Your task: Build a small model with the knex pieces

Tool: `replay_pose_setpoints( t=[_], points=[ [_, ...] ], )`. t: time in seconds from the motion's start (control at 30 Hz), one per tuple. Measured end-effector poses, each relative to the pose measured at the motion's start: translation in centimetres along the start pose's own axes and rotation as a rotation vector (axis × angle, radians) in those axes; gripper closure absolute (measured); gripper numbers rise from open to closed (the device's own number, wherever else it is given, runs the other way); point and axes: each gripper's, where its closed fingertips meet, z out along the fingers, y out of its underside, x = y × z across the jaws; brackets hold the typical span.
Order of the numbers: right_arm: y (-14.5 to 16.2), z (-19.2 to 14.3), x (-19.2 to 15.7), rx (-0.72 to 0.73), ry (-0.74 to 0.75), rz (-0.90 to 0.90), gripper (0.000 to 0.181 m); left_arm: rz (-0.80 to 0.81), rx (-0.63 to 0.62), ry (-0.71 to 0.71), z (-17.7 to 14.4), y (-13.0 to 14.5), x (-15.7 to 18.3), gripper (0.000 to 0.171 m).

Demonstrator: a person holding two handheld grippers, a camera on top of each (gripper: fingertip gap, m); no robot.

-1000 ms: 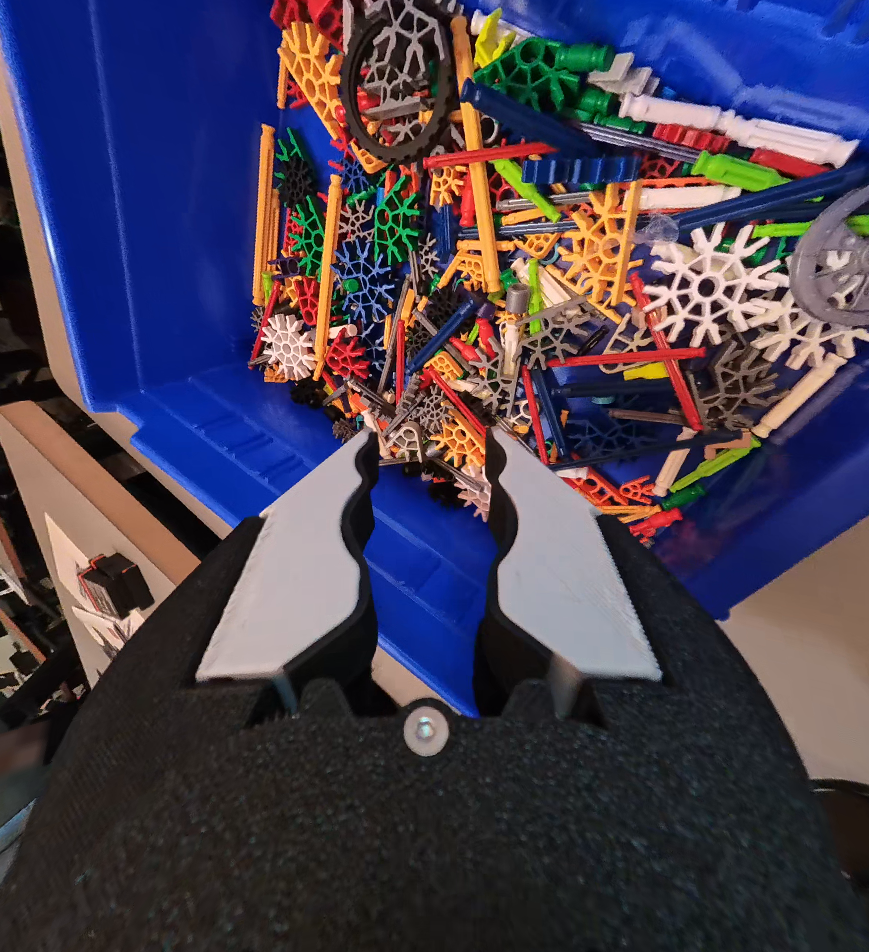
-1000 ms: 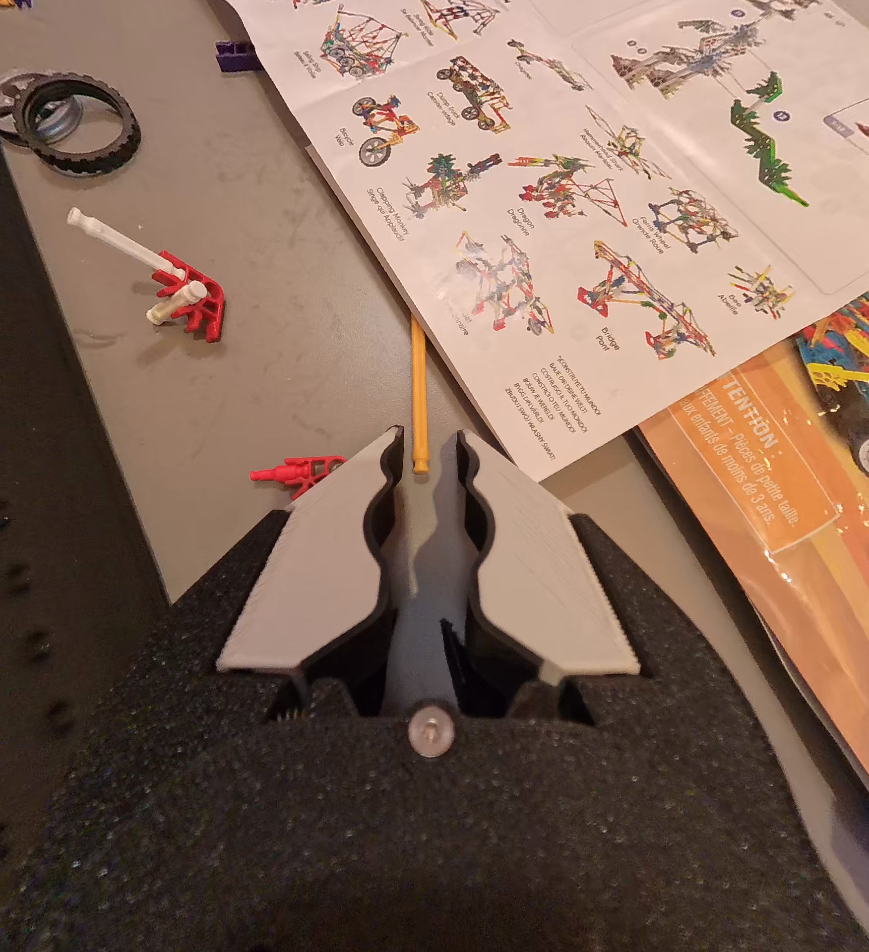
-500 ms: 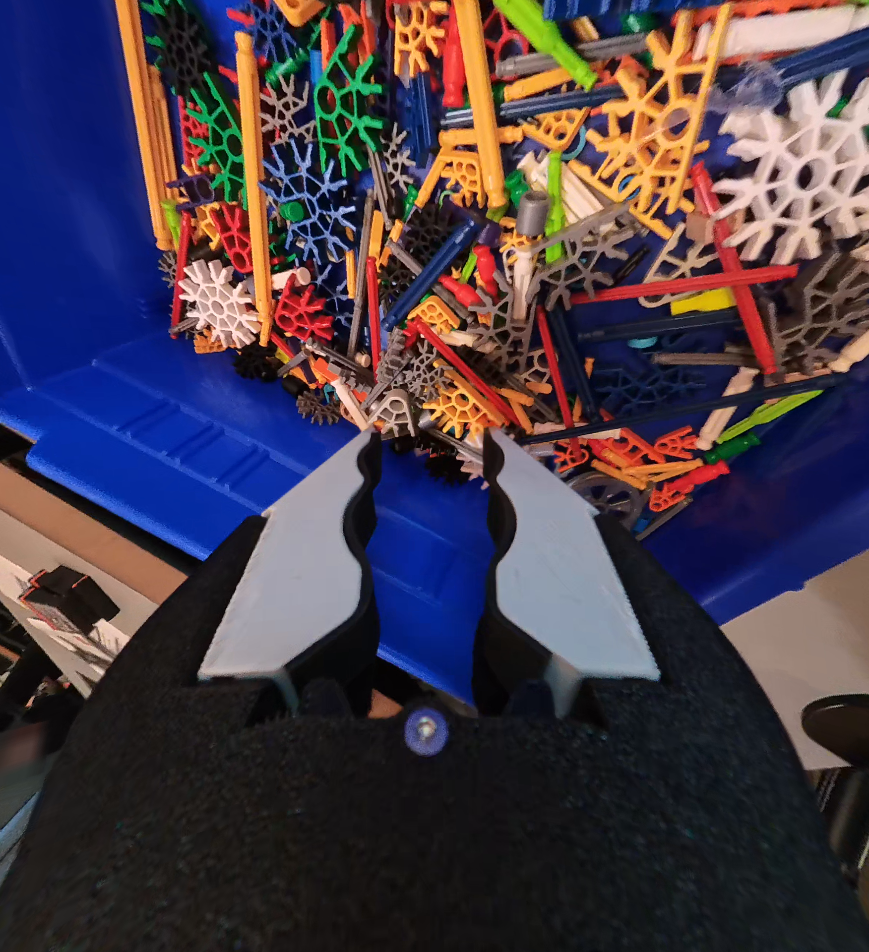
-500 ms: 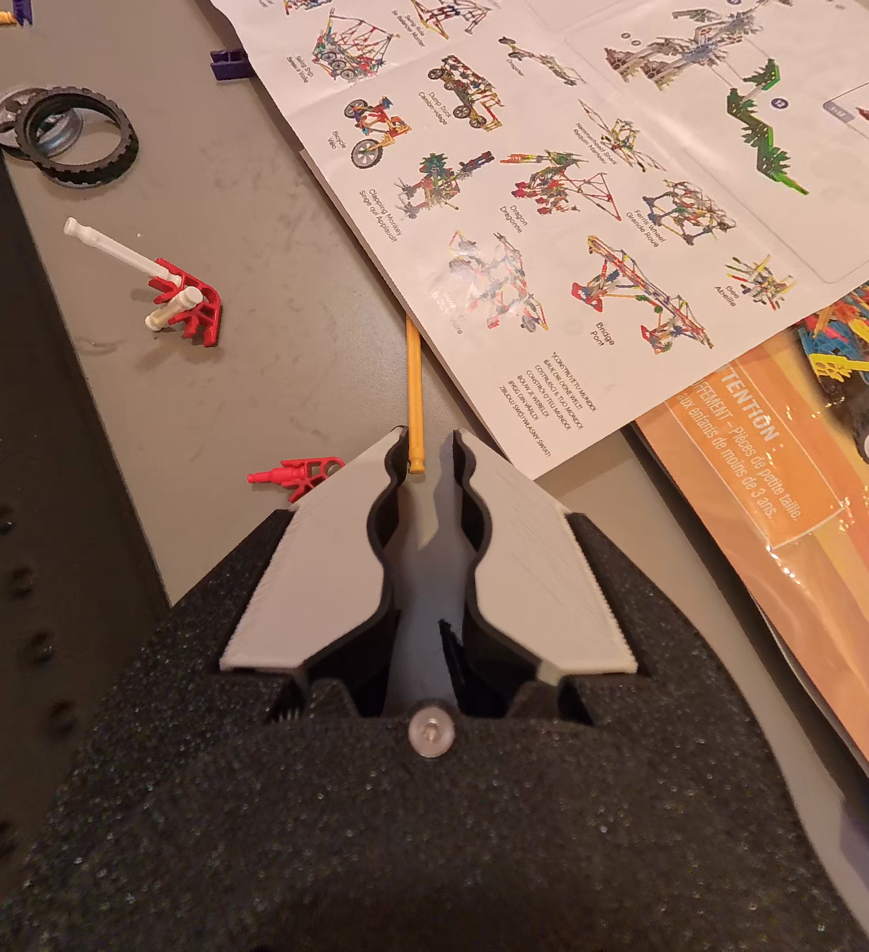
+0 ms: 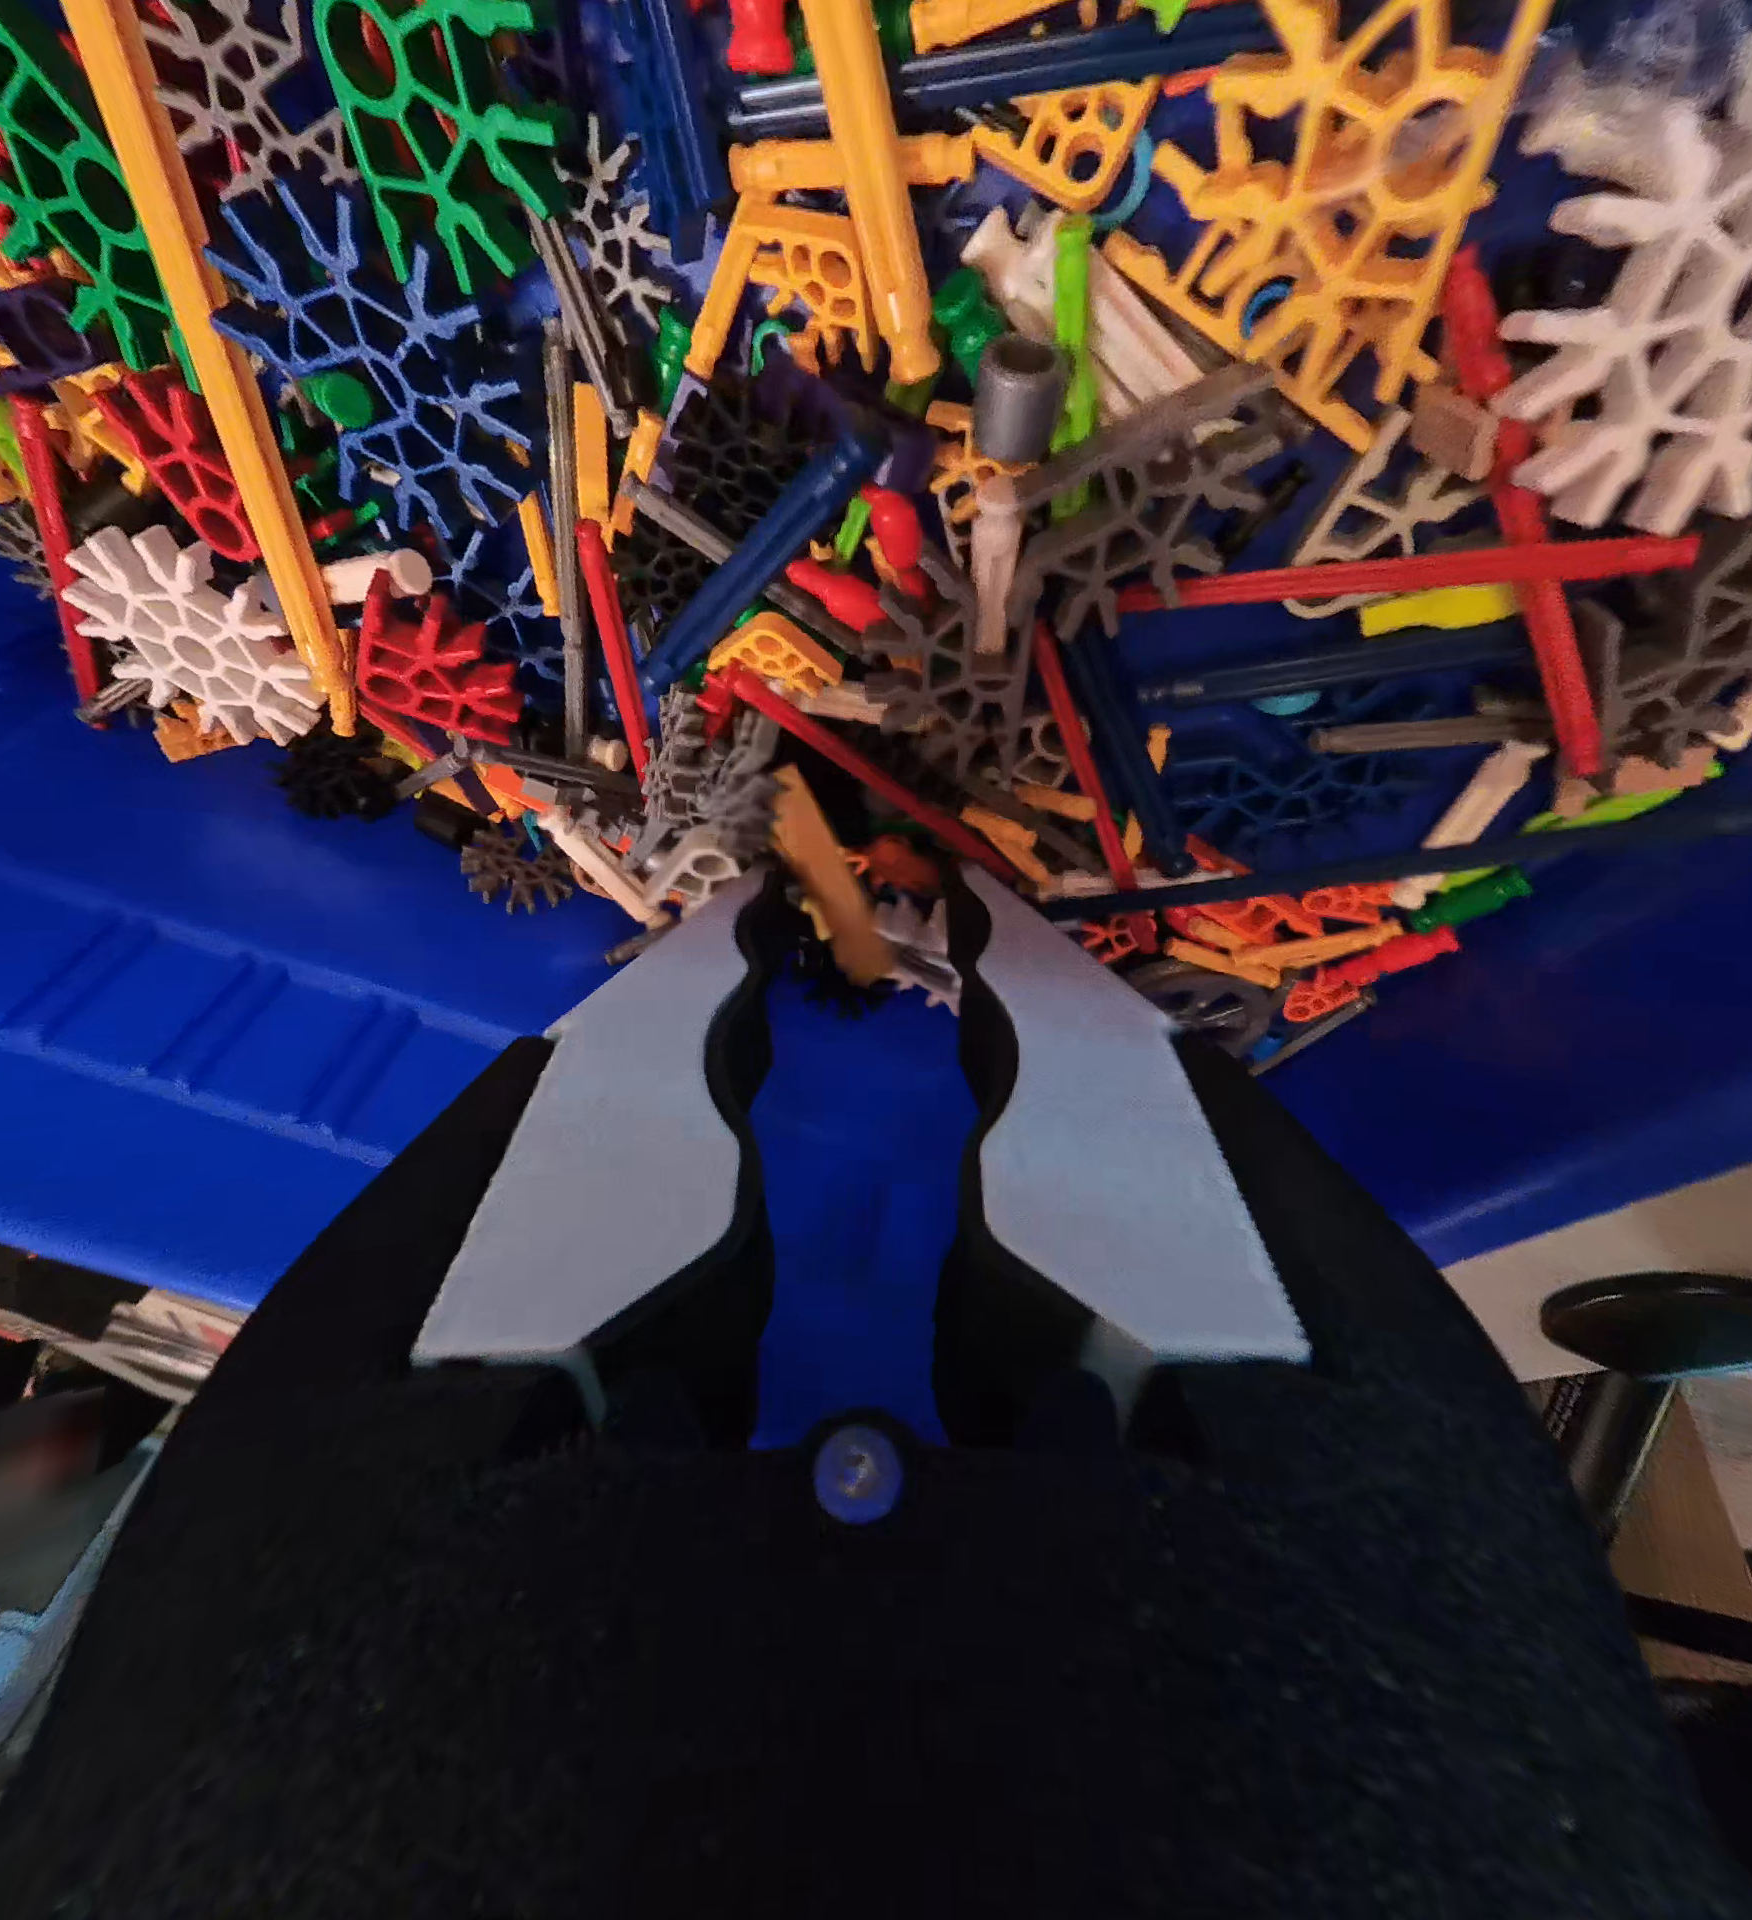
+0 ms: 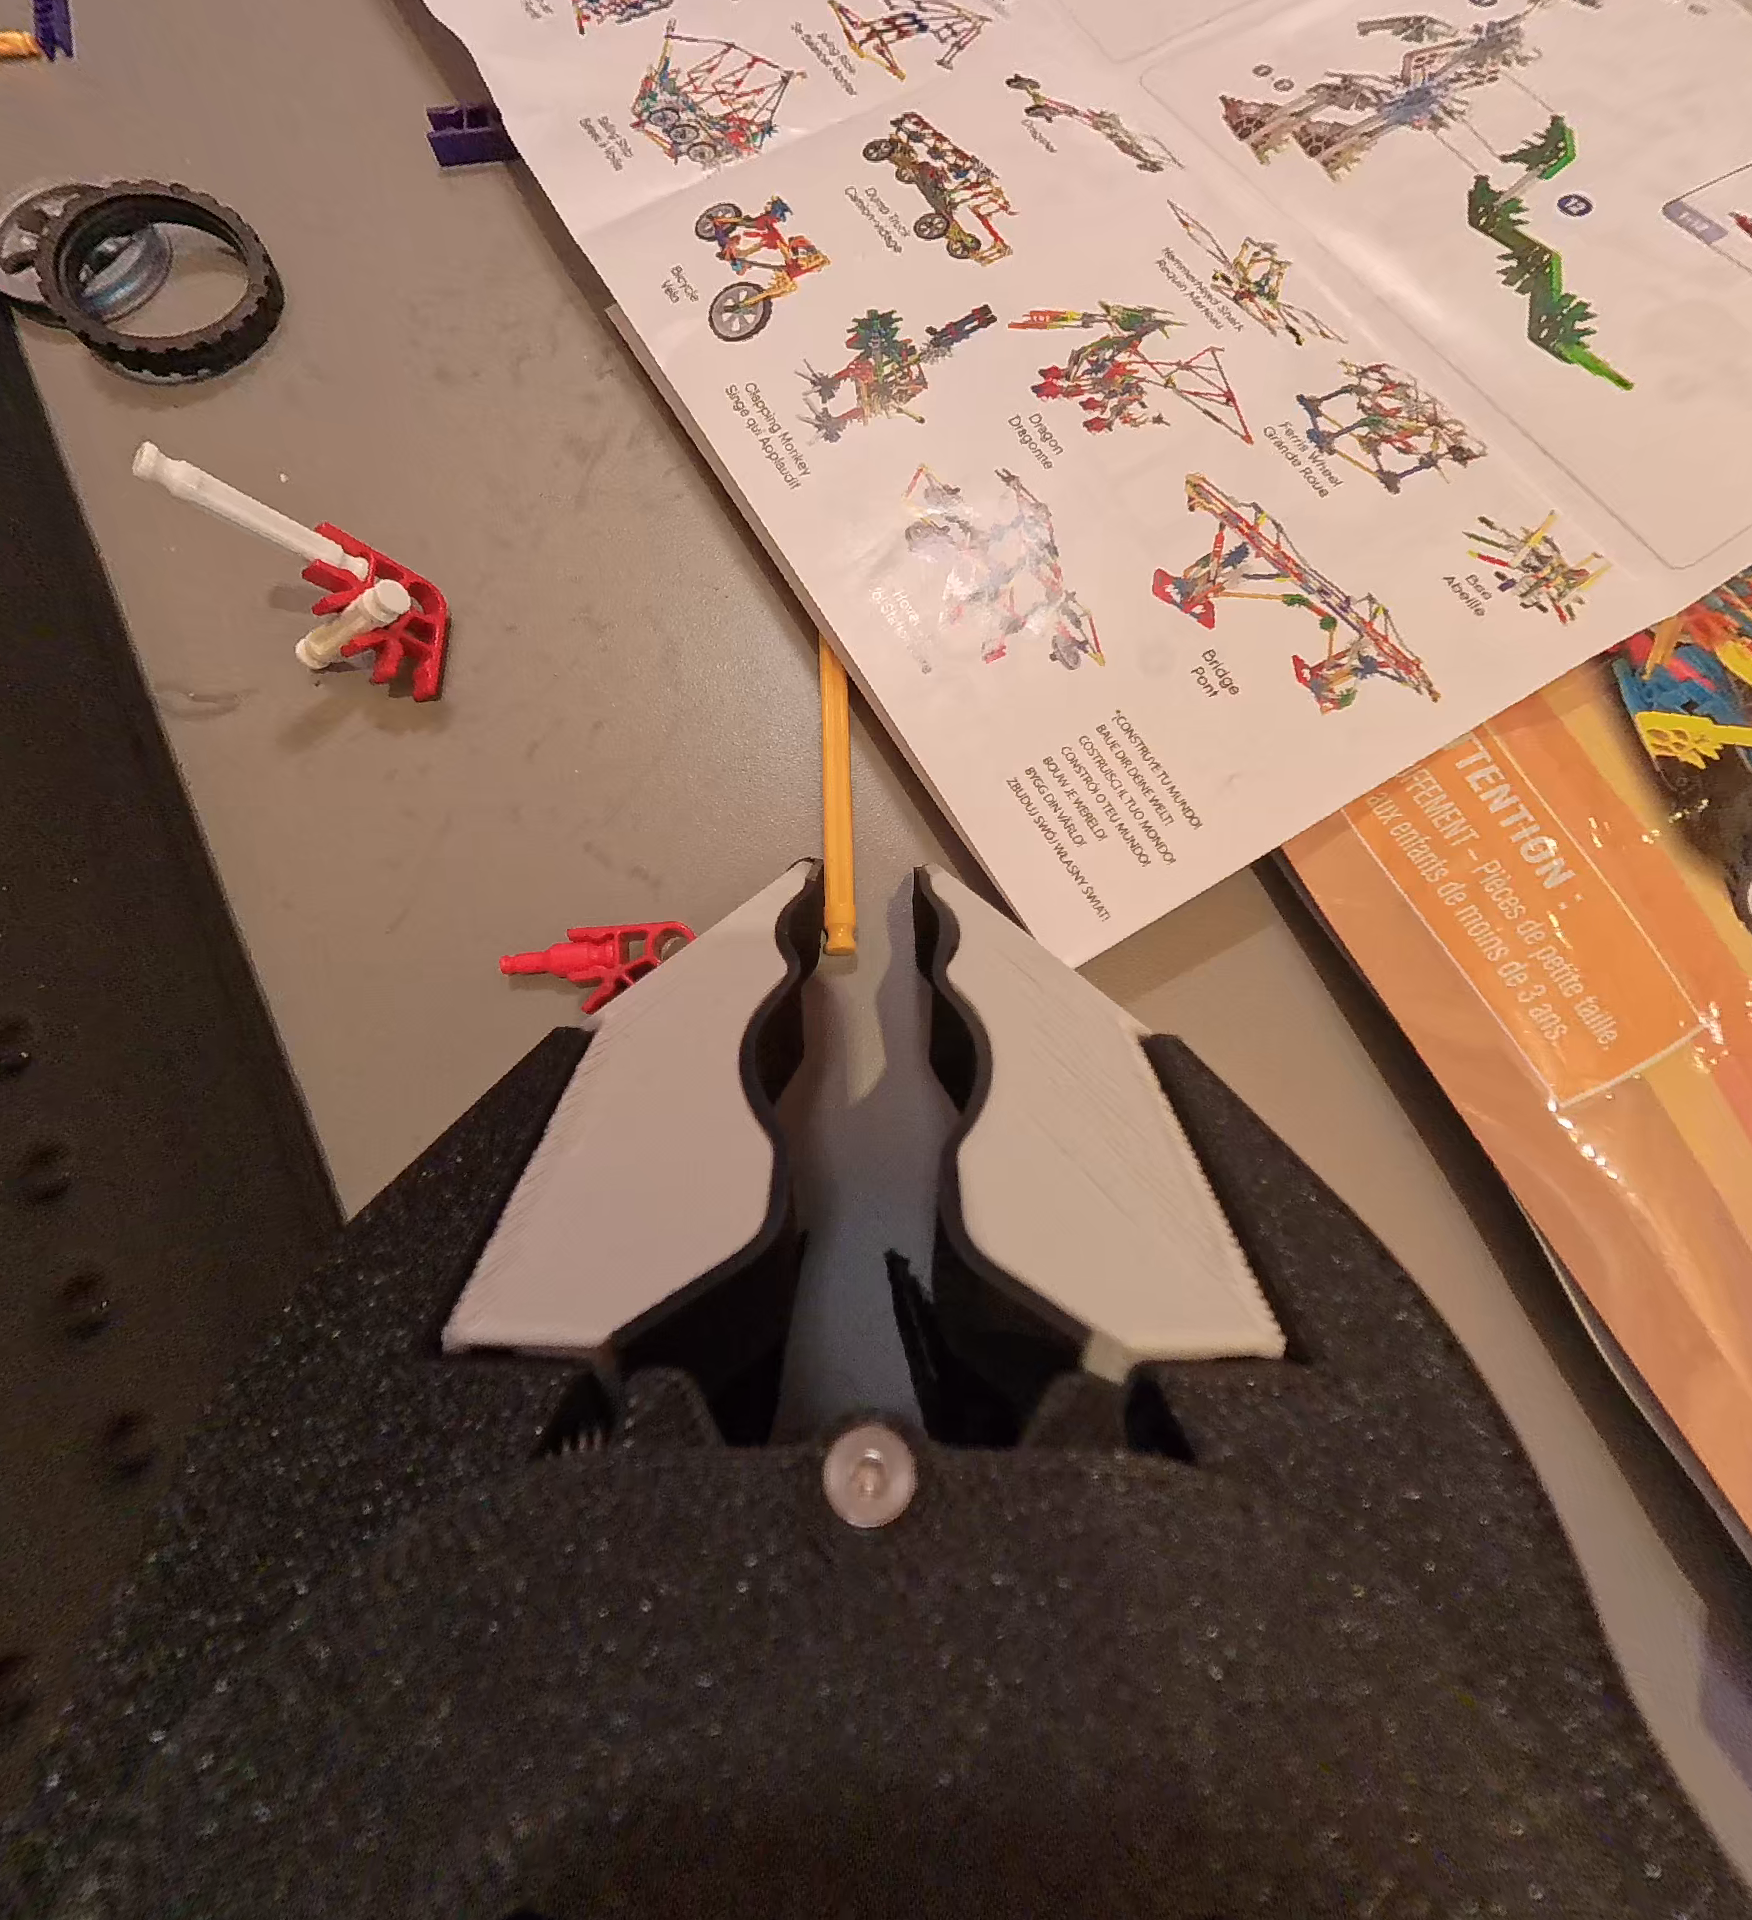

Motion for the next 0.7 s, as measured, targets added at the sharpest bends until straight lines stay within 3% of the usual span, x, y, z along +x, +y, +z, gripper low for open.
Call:
replay_pose_setpoints(
  t=[0.1,0.17,0.5,0.7],
  points=[
    [0.0,0.0,0.0,0.000,0.002,-0.002,0.164,0.006,-0.007,-0.003,0.0,-0.4,-0.5,0.147],
    [0.0,0.0,0.0,0.001,0.002,-0.003,0.164,-0.002,0.026,-0.014,0.0,-1.2,-0.8,0.159],
    [0.0,0.0,-0.1,0.002,-0.013,-0.003,0.162,-0.041,0.112,-0.021,-1.4,-0.5,-0.9,0.165],
    [0.0,0.0,-0.2,0.002,-0.012,-0.011,0.161,-0.106,0.398,0.081,-4.7,-2.6,-0.1,0.165]
  ],
)
